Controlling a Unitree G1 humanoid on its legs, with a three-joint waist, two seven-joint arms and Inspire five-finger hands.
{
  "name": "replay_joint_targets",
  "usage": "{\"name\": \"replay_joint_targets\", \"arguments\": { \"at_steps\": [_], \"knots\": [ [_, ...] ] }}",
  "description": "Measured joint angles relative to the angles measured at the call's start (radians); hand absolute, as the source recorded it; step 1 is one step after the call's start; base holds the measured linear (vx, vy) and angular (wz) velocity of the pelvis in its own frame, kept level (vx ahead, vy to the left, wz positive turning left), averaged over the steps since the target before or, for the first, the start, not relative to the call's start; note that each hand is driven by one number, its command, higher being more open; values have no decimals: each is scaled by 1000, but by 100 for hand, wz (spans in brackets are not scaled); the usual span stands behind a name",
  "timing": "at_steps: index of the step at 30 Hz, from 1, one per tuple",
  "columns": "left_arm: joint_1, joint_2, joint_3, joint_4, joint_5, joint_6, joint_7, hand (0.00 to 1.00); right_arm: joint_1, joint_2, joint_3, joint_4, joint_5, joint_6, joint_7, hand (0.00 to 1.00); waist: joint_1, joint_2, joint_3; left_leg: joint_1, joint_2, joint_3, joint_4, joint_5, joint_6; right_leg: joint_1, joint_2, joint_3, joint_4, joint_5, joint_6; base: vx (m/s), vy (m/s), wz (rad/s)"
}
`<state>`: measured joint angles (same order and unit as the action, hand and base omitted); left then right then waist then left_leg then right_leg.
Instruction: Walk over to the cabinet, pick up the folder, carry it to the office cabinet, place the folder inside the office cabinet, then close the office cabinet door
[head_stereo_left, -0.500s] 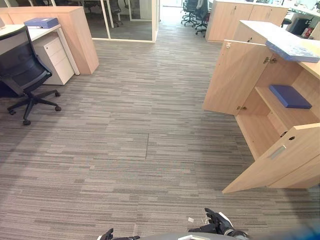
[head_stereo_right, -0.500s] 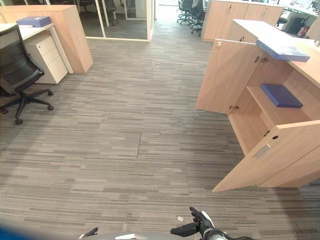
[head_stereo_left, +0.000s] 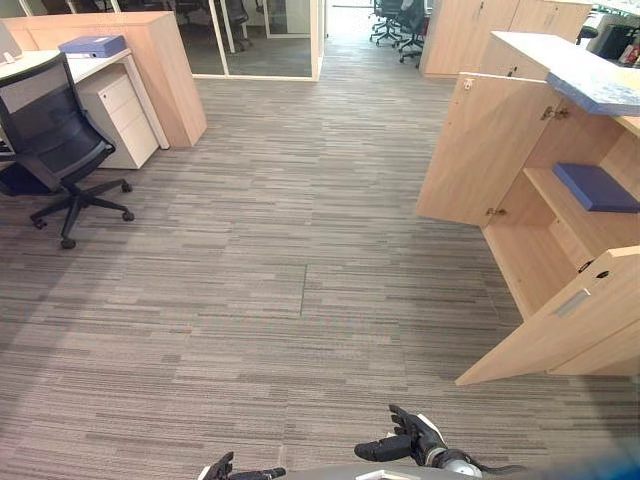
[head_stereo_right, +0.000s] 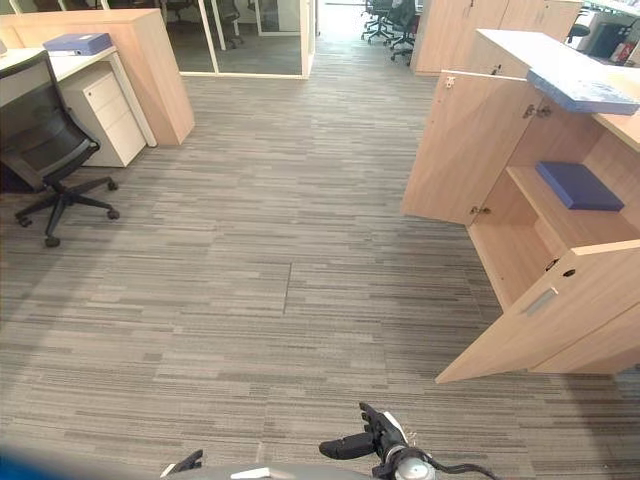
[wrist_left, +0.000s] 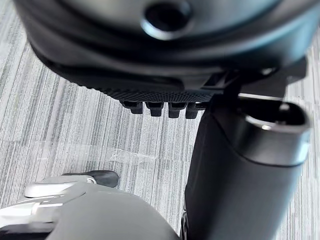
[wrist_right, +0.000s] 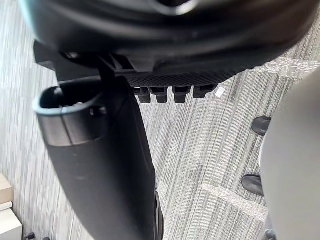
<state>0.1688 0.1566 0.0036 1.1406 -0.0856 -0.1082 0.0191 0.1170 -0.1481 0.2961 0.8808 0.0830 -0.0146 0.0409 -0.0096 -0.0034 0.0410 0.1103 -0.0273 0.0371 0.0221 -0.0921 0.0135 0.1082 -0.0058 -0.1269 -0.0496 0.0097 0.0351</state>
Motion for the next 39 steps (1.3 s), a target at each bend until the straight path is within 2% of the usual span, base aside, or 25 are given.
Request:
{"name": "replay_joint_targets", "arguments": {
  "at_steps": [6, 9, 11, 12, 13, 15, 16, 17, 18, 19, 23, 25, 26, 27, 28, 29, 30, 31, 33, 34, 35, 36, 37, 38, 39],
  "knots": [
    [0, 2, -9, -5, 17, -1, 26, 100, -12, 16, -40, 41, -2, -17, -24, 100, 0, -4, -1, -4, -1, 0, 4, 0, 0, -2, -1, 0, 0, 0, -1, 0, 0, 0],
    [-11, 0, -9, -14, 11, -15, 43, 100, -34, 31, -103, 100, -2, -33, -60, 100, 3, 0, 21, -75, 10, 1, 149, -75, -17, -7, 4, -2, 2, -3, -5, -28, 1, -1],
    [-25, -16, -8, -27, -4, -27, 53, 100, -46, 23, -140, 117, -1, -34, -77, 100, 6, 32, 45, -158, 54, 12, 341, -175, -58, -18, 36, 5, 25, -26, -28, -70, 32, -14],
    [-32, -17, -8, -28, -4, -28, 56, 100, -47, 23, -151, 117, -1, -35, -80, 100, 7, 36, 52, -172, 64, 17, 387, -190, -78, -17, 42, 10, 27, -31, -35, -40, 44, -14],
    [-39, -16, -7, -31, -6, -32, 61, 100, -51, 24, -160, 118, 0, -35, -87, 100, 8, 37, 62, -208, 75, 28, 470, -193, -89, -14, 47, 15, 30, -36, -38, 1, 27, -22],
    [-42, -22, -6, -67, -26, -46, 65, 100, -70, 19, -172, 137, 1, -39, -99, 100, 11, 51, 102, -275, 103, 38, 681, -165, -138, 19, 57, 37, 44, -48, -43, 32, 22, -30],
    [-53, -24, -6, -74, -26, -51, 65, 100, -82, 16, -174, 156, 1, -39, -101, 100, 20, 49, 118, -315, 106, 37, 789, -113, -187, 35, 48, 56, 65, -65, -52, 93, 60, -29],
    [-65, -22, -6, -74, -27, -59, 64, 100, -87, 22, -175, 167, 6, -38, -101, 100, 25, 48, 121, -354, 104, 37, 860, -101, -174, 42, 35, 60, 74, -75, -56, 150, 99, -30],
    [-72, -21, -6, -74, -27, -65, 64, 100, -103, 22, -176, 186, 10, -39, -99, 100, 29, 48, 123, -396, 111, 33, 899, -143, -142, 51, 18, 73, 76, -86, -55, 178, 131, -23],
    [-77, -20, -6, -74, -27, -66, 64, 100, -105, 22, -176, 197, 12, -38, -97, 100, 29, 46, 124, -416, 114, 29, 895, -157, -132, 54, 7, 79, 75, -90, -51, 158, 124, -26],
    [-110, -8, -6, -71, -32, -66, 63, 100, -147, 24, -198, 270, 43, -33, -87, 100, 32, 29, 139, -480, 107, -48, 583, -150, -117, 64, -100, 123, 93, -145, 20, 300, 268, -30],
    [-128, -3, -9, -64, -28, -65, 63, 100, -154, 24, -206, 274, 50, -32, -86, 100, 28, 27, 153, -479, 110, -137, 382, -89, -124, 82, -150, 135, 101, -189, 62, 368, 358, -24],
    [-139, 1, -8, -57, -23, -65, 64, 100, -160, 26, -218, 284, 62, -31, -85, 100, 26, 25, 164, -471, 127, -142, 280, 27, -168, 105, -195, 143, 108, -234, 103, 313, 334, -21],
    [-147, 4, -8, -53, -21, -64, 69, 100, -172, 27, -223, 299, 72, -31, -86, 100, 27, 19, 169, -458, 113, -107, 286, 89, -157, 122, -222, 141, 108, -249, 104, 393, 416, -31],
    [-153, 13, -5, -54, -21, -65, 74, 100, -186, 41, -235, 324, 75, -29, -83, 100, 30, -3, 182, -462, 92, -77, 328, 94, -125, 131, -251, 145, 114, -254, 93, 430, 381, -21],
    [-165, 13, 2, -57, -20, -67, 81, 100, -204, 55, -238, 343, 71, -27, -66, 100, 29, -11, 183, -501, 70, -67, 441, 9, -87, 127, -253, 151, 159, -235, 71, 443, 362, -24],
    [-167, 15, 5, -56, -20, -66, 81, 100, -209, 59, -239, 348, 71, -26, -63, 100, 33, -15, 180, -507, 62, -55, 478, -18, -77, 118, -262, 146, 179, -219, 63, 483, 360, -20],
    [-168, 22, 16, -50, -17, -63, 81, 100, -215, 69, -256, 355, 71, -23, -63, 100, 32, -24, 174, -493, 40, -31, 513, -50, -38, 115, -293, 157, 217, -183, 86, 489, 357, -28],
    [-163, 22, 20, -25, -14, -54, 84, 100, -208, 82, -319, 353, 66, -19, -59, 100, 33, -42, 154, -418, -11, 18, 476, -65, -12, 90, -356, 193, 310, -107, 93, 491, 343, -43],
    [-137, 13, 21, -15, -16, -51, 84, 100, -200, 79, -329, 348, 44, -18, -55, 100, 36, -37, 132, -346, -44, 44, 412, -67, 15, 44, -387, 219, 410, -37, 64, 584, 394, -56],
    [-107, 13, 20, -18, -21, -46, 83, 100, -184, 75, -339, 323, 26, -22, -51, 100, 31, -40, 107, -266, -86, 47, 326, -60, 31, -12, -427, 218, 541, 31, -2, 574, 374, -48],
    [-99, 11, 19, -19, -21, -46, 84, 100, -175, 72, -349, 308, 14, -23, -48, 100, 32, -41, 100, -224, -107, 53, 282, -59, 52, -52, -450, 212, 638, 55, -59, 519, 311, -15],
    [-96, 13, 16, -16, -21, -41, 82, 100, -174, 66, -355, 288, -11, -32, -46, 100, 29, -47, 100, -147, -146, 52, 218, -61, 86, -134, -503, 157, 873, 41, -139, 291, 150, 5],
    [-94, 14, 15, -16, -19, -40, 83, 100, -174, 60, -356, 278, -22, -38, -46, 100, 26, -53, 99, -95, -174, 43, 183, -60, 97, -180, -552, 82, 1013, 22, -191, 319, 155, 19],
    [-88, 9, 7, -17, -19, -40, 83, 100, -175, 48, -357, 271, -44, -39, -47, 100, 24, -45, 103, -22, -185, 27, 142, -61, 111, -203, -587, -33, 1134, -5, -216, 233, 94, 18]
  ]
}}
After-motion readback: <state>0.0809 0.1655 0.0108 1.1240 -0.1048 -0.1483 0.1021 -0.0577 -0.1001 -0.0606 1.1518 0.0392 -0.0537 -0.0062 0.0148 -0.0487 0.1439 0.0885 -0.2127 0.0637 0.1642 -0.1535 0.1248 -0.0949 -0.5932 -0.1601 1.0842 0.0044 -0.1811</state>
